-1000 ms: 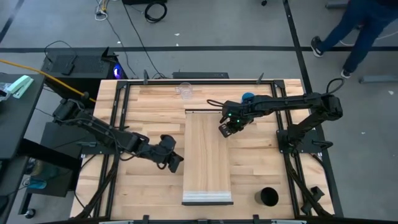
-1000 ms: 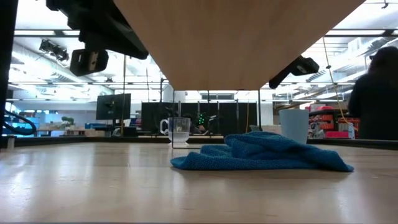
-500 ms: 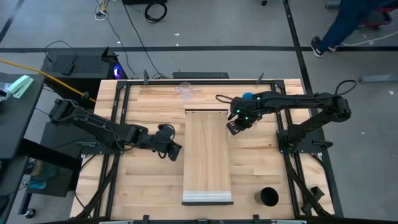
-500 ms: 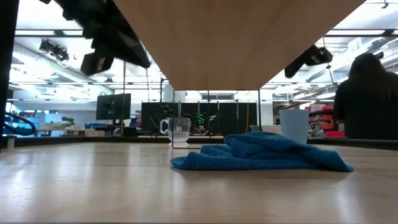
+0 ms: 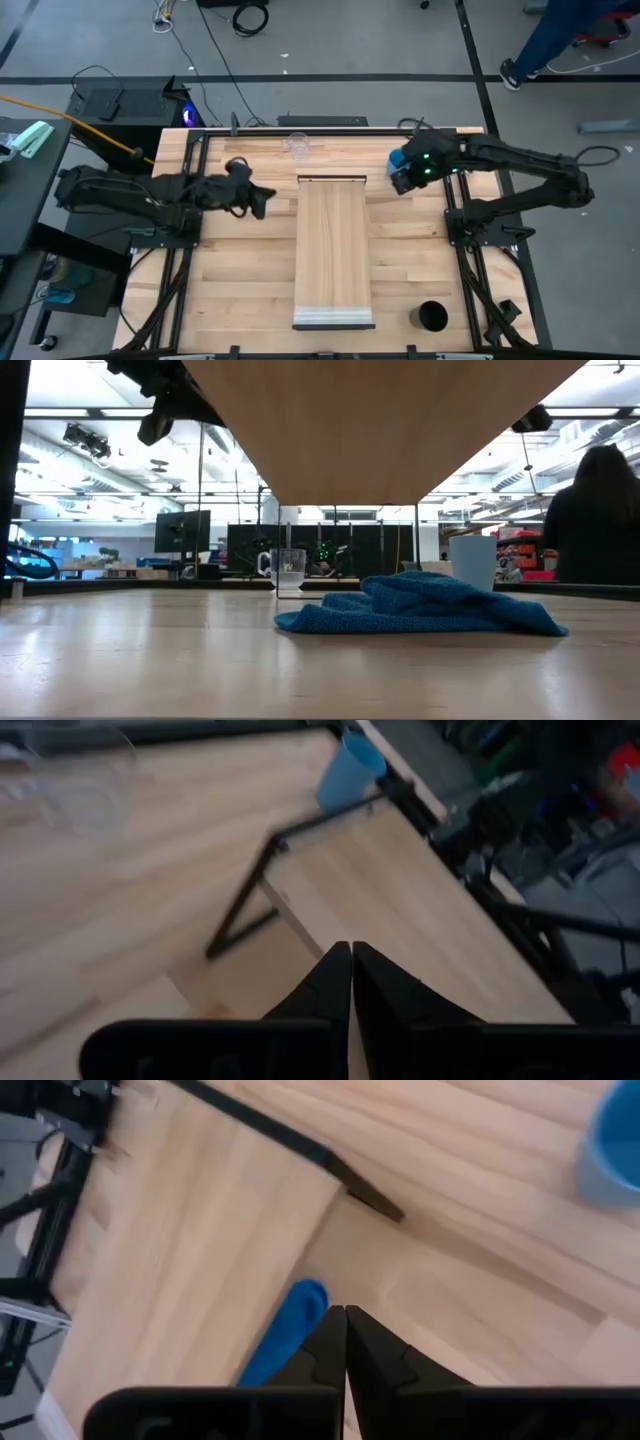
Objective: Stack small to large cups/mugs on shelf
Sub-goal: Move the black cup to the right of the shelf
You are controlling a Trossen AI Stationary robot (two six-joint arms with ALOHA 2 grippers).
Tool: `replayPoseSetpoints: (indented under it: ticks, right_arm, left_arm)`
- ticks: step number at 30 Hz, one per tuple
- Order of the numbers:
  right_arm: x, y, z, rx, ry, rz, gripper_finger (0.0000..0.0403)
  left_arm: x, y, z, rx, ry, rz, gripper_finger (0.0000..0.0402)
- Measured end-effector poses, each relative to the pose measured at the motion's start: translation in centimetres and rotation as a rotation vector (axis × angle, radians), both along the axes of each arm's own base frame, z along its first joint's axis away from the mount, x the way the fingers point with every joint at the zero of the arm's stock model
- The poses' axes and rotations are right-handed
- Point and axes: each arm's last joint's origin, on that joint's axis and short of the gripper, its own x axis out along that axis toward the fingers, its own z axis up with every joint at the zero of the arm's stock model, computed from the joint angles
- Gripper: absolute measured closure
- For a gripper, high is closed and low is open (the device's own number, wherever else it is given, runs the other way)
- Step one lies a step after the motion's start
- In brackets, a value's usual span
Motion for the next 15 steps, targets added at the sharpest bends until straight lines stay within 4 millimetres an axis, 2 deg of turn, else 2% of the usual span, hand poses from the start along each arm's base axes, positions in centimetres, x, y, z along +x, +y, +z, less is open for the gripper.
replayPoseSetpoints:
  ticks: [3, 8, 11, 15]
  right_arm:
    - [-2.1, 0.7, 0.1, 0.033, 0.060, 0.016, 0.0382]
    - [-5.4, 3.6, -0.1, 0.184, 0.228, 0.088, 0.0375]
    - [-6.3, 5.5, 0.3, 0.280, 0.223, 0.170, 0.0373]
    - [-6.5, 8.2, 0.6, 0.358, 0.210, 0.277, 0.0375]
  left_arm:
    - [-0.5, 0.6, 0.4, 0.006, -0.021, 0.030, 0.0384]
    - [-0.5, 0.8, 0.4, 0.024, -0.013, 0.023, 0.0383]
    - [-0.5, 0.8, 0.3, 0.028, -0.002, 0.023, 0.0378]
    - [-0.6, 1.0, 0.1, 0.028, 0.021, 0.032, 0.0372]
